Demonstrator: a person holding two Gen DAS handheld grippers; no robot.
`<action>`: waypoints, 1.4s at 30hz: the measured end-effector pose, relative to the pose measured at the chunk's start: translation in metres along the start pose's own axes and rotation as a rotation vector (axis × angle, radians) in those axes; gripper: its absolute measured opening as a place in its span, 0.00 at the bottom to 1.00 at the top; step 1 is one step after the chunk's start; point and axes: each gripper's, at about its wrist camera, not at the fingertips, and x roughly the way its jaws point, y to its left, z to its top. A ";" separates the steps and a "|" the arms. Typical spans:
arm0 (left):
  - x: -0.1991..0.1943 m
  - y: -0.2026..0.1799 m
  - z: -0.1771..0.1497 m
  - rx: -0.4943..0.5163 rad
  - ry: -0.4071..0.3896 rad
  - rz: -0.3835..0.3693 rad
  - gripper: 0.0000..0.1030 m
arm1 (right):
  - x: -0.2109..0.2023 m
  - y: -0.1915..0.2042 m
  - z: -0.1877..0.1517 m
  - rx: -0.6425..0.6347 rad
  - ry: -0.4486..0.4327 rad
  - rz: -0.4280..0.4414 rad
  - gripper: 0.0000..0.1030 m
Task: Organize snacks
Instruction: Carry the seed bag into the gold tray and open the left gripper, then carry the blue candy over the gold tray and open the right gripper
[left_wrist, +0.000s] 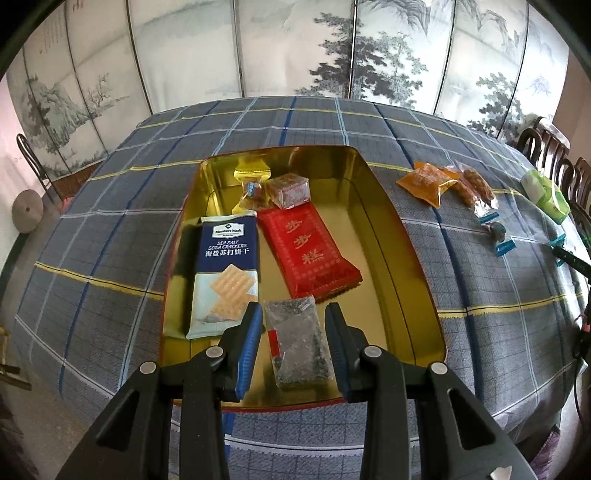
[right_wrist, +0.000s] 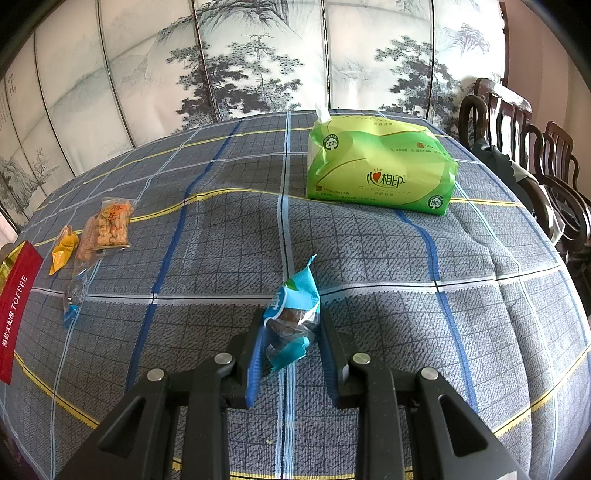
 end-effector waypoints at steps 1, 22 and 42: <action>-0.001 -0.001 0.000 0.004 -0.001 0.005 0.31 | 0.000 0.000 0.000 0.000 0.000 0.000 0.26; -0.018 -0.009 -0.004 0.026 -0.035 -0.005 0.42 | -0.035 0.023 -0.019 0.062 -0.017 0.133 0.26; -0.037 0.031 -0.024 -0.045 -0.049 0.016 0.71 | -0.076 0.307 0.021 -0.322 -0.010 0.638 0.26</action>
